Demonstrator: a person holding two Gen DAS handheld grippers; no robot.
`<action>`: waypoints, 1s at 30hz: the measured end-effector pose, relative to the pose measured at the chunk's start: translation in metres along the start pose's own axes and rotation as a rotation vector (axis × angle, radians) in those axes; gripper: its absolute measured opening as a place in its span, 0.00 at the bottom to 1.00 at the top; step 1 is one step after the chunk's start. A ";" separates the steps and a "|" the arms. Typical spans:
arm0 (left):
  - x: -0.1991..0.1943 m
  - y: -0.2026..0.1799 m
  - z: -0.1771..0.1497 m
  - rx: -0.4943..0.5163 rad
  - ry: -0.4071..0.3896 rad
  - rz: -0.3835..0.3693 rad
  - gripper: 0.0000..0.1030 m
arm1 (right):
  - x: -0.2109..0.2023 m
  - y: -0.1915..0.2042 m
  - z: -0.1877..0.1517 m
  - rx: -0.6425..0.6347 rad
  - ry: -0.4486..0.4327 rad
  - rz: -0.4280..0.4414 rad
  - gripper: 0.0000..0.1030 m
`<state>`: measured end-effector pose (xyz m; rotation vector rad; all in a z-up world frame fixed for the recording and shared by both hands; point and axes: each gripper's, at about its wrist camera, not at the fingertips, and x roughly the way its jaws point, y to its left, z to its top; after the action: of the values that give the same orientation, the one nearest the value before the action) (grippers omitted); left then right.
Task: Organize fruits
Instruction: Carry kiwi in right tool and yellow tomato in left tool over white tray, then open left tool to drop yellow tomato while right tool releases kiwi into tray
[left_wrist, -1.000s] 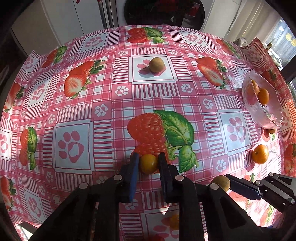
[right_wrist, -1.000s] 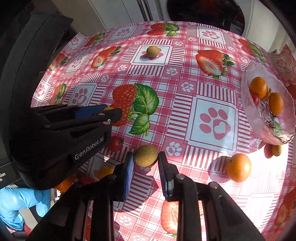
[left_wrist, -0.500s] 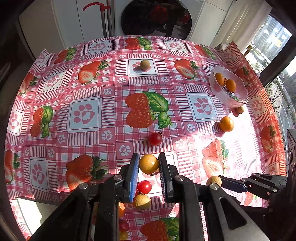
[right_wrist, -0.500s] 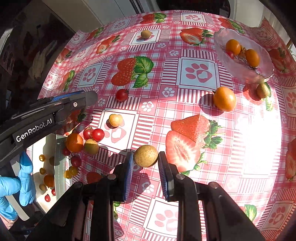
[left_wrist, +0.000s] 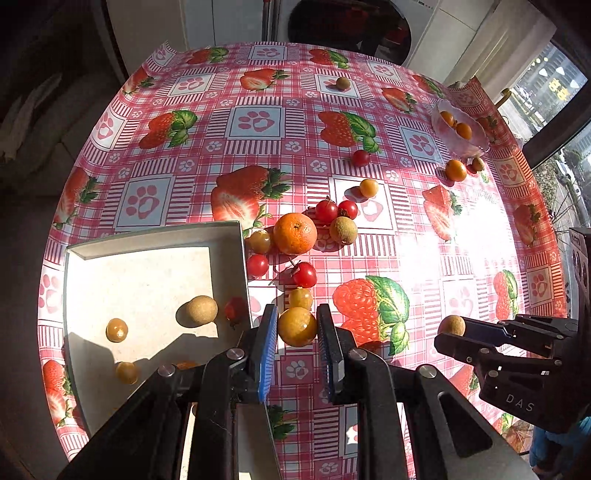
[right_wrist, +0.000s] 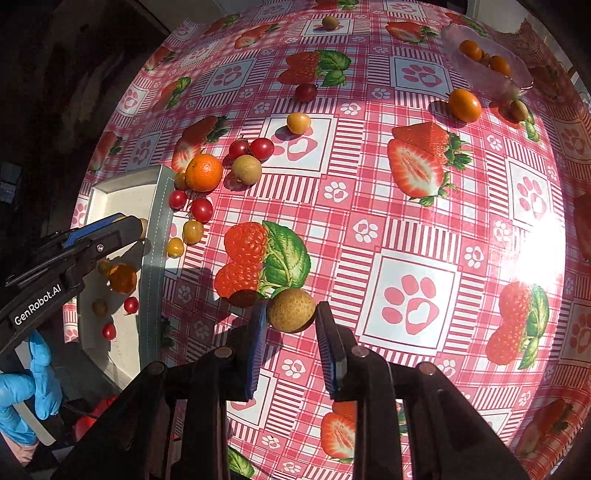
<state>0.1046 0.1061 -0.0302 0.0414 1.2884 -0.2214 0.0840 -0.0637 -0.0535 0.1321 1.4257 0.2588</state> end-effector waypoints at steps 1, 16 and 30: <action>-0.003 0.005 -0.007 -0.007 0.001 0.007 0.22 | 0.000 0.007 -0.003 -0.008 0.006 0.002 0.28; -0.026 0.093 -0.070 -0.190 0.001 0.049 0.22 | 0.005 0.108 -0.010 -0.158 0.037 0.033 0.28; 0.012 0.177 -0.002 -0.239 -0.030 0.157 0.22 | 0.065 0.176 0.068 -0.268 0.045 0.045 0.28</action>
<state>0.1388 0.2777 -0.0584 -0.0648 1.2679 0.0673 0.1417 0.1267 -0.0633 -0.0613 1.4198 0.4895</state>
